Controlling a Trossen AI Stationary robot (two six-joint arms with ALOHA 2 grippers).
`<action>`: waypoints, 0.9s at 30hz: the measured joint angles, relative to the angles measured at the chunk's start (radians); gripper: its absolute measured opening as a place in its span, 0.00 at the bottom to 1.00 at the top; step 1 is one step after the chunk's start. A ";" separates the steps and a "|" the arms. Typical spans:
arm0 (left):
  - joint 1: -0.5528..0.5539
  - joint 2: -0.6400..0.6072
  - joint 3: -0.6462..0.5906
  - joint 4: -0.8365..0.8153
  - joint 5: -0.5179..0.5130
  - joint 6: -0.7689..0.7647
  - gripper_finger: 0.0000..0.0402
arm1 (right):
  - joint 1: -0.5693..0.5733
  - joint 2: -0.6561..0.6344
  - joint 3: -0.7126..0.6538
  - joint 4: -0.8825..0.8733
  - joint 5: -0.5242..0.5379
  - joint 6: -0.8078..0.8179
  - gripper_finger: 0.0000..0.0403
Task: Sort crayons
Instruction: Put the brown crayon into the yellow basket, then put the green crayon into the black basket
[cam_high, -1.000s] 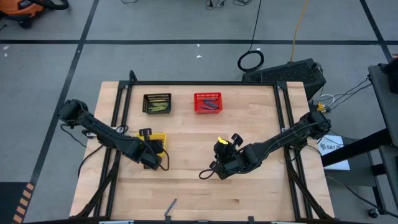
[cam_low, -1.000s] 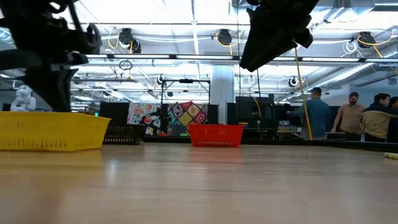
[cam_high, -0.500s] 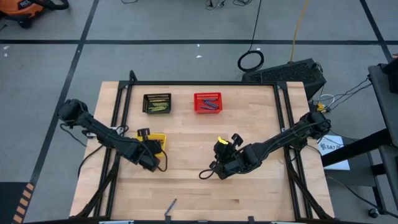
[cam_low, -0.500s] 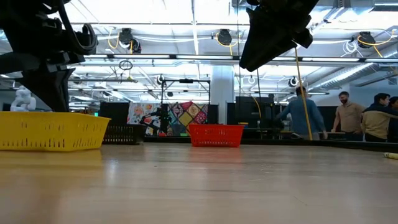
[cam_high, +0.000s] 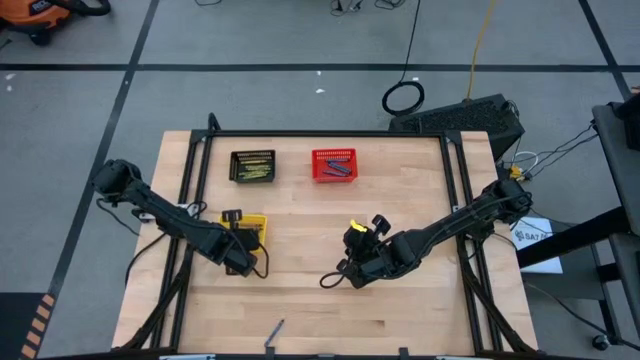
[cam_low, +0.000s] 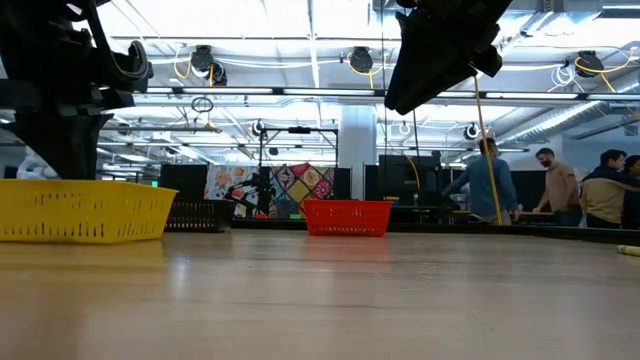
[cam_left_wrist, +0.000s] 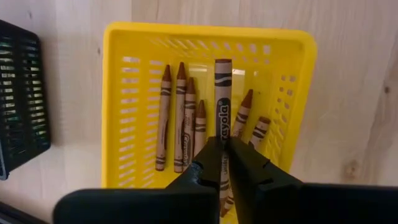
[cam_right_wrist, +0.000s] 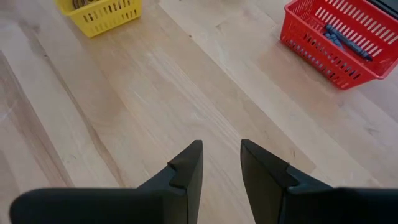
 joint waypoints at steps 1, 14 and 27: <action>0.000 0.000 0.000 0.000 0.000 0.000 0.05 | 0.000 0.000 0.000 0.000 0.000 0.000 0.24; 0.000 0.001 0.025 0.011 0.003 -0.114 0.20 | 0.000 0.000 0.000 -0.001 0.000 0.022 0.24; -0.063 0.001 0.154 0.300 0.096 -0.286 0.20 | -0.002 -0.001 0.000 -0.005 -0.027 0.003 0.24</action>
